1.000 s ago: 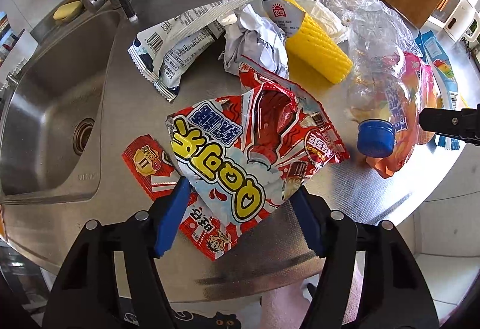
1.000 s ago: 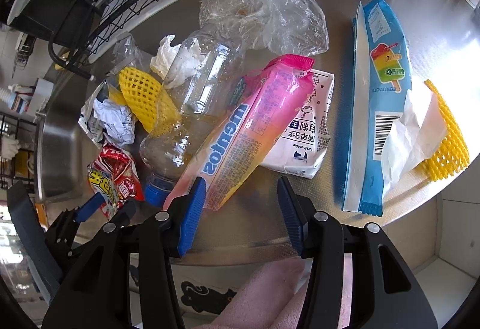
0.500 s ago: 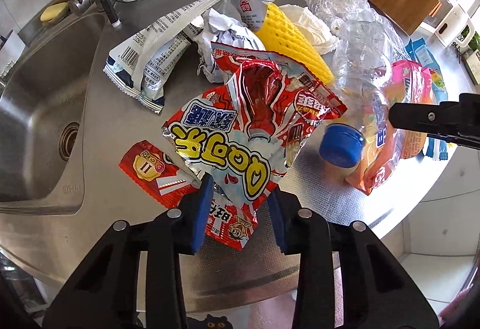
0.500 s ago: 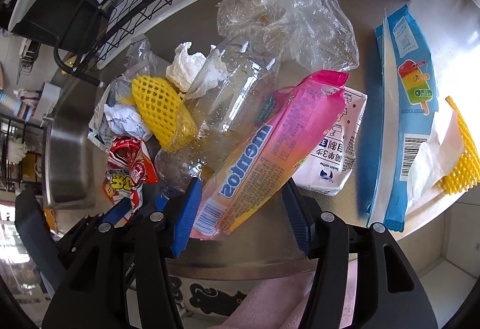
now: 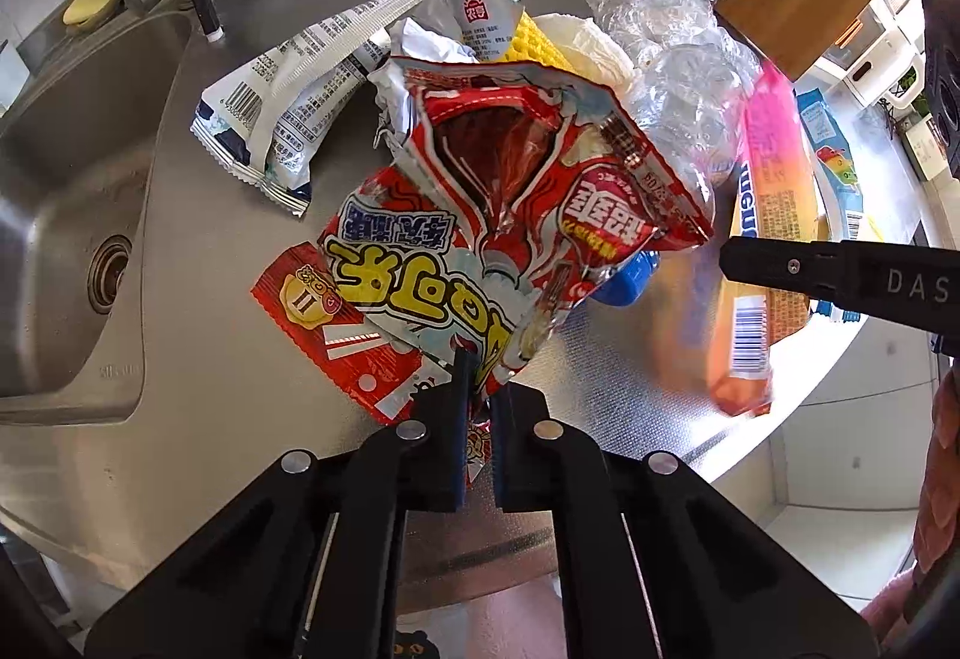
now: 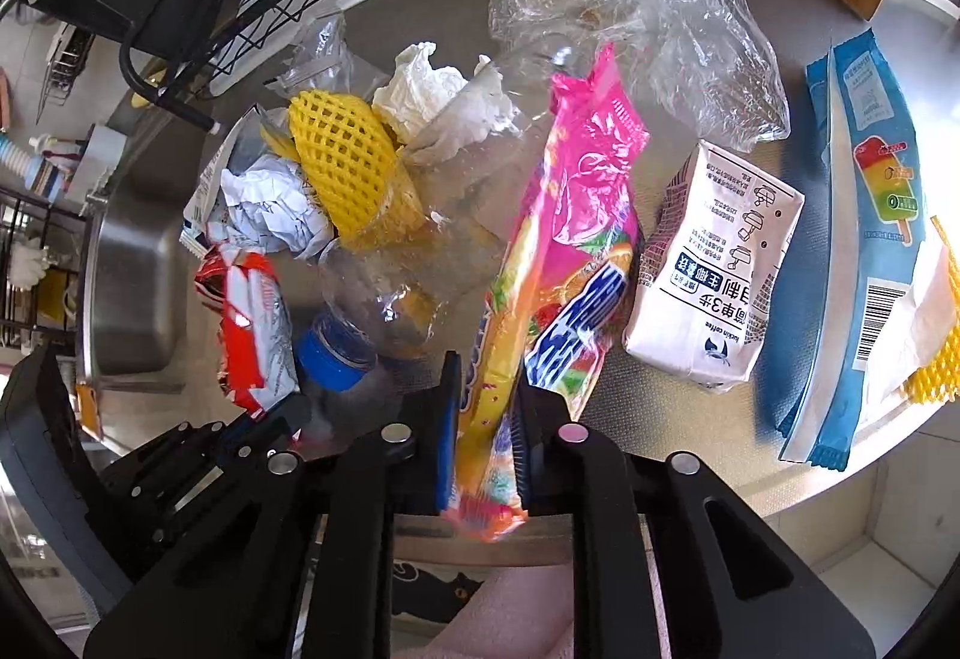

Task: Collect trash
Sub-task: 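Grasp the red snack bag with the left tool while the right tool grasps the pink wrapper, then carry both wrappers over the black bin and open both tools to drop them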

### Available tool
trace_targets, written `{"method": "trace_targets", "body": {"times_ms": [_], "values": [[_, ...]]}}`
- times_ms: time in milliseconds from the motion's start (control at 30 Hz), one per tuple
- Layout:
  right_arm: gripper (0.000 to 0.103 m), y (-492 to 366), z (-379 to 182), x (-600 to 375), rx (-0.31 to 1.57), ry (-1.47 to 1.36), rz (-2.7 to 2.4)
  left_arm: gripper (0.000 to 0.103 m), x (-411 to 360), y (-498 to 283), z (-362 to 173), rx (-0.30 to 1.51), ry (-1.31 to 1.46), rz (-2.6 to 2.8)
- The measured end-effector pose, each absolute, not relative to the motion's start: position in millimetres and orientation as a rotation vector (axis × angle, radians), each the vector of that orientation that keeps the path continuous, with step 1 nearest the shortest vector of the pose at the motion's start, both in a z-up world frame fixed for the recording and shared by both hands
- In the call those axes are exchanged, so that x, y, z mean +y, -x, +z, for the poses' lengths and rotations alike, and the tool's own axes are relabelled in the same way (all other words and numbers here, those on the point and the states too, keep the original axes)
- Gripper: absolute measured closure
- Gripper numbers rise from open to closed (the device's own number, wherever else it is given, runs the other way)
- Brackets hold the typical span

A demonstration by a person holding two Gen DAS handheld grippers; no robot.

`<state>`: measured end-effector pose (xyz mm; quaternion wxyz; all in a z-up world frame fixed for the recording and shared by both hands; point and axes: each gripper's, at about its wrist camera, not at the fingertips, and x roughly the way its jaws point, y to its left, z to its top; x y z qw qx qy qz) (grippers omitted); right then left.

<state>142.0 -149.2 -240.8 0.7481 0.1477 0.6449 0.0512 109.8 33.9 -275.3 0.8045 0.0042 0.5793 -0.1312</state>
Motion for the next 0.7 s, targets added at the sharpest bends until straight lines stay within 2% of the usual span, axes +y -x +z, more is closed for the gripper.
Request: {"method": "trace_targets", "body": {"times_ms": [700], "values": [[0.099,-72,-156,-182,1.215,-0.305,0.145,0.101,13,-29,-189,1.087,-0.03,-0.25]]}}
